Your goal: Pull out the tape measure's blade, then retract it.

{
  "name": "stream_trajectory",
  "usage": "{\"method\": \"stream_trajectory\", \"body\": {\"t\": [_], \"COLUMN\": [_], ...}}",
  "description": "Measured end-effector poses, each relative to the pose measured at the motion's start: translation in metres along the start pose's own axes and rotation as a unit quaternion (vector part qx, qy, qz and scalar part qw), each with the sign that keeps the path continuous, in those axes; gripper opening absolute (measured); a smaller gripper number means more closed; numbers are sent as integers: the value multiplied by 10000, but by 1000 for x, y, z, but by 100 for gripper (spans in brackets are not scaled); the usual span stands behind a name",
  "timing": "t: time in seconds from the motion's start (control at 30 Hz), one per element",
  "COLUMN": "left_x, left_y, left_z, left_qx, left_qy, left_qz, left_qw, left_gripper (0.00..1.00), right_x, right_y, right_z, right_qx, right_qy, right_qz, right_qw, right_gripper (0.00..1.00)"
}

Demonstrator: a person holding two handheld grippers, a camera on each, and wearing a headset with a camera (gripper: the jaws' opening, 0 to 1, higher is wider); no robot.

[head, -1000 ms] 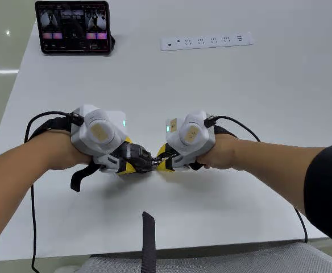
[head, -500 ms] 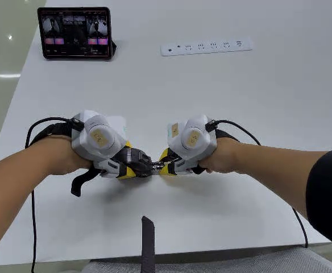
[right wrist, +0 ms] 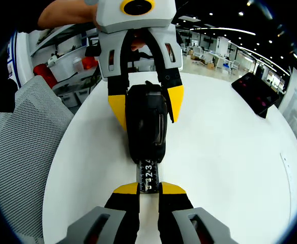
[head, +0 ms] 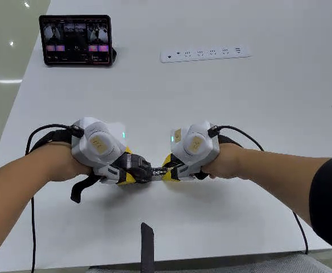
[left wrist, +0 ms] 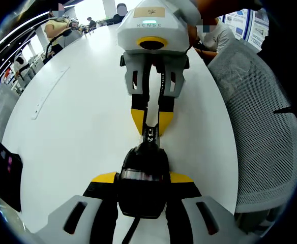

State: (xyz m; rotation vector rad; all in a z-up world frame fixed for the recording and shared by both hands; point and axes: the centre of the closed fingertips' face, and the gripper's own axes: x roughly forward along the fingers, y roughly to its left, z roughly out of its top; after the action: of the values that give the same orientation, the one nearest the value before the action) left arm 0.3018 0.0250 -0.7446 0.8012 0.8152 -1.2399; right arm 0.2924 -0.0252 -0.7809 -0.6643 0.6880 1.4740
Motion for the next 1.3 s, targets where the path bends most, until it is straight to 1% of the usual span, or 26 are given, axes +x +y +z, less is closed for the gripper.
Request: {"method": "stream_trajectory", "body": {"t": [1.3], "left_x": [0], "left_y": [0], "left_z": [0], "left_qx": [-20], "left_qy": [-23], "left_qz": [32], "left_qw": [10000], "left_gripper": [31], "right_x": [-13], "right_y": [-2], "right_z": [-15], "right_qx": [115], "right_qy": [110], "right_qz": [-33], "right_qw": [9999], "right_gripper": [9]}}
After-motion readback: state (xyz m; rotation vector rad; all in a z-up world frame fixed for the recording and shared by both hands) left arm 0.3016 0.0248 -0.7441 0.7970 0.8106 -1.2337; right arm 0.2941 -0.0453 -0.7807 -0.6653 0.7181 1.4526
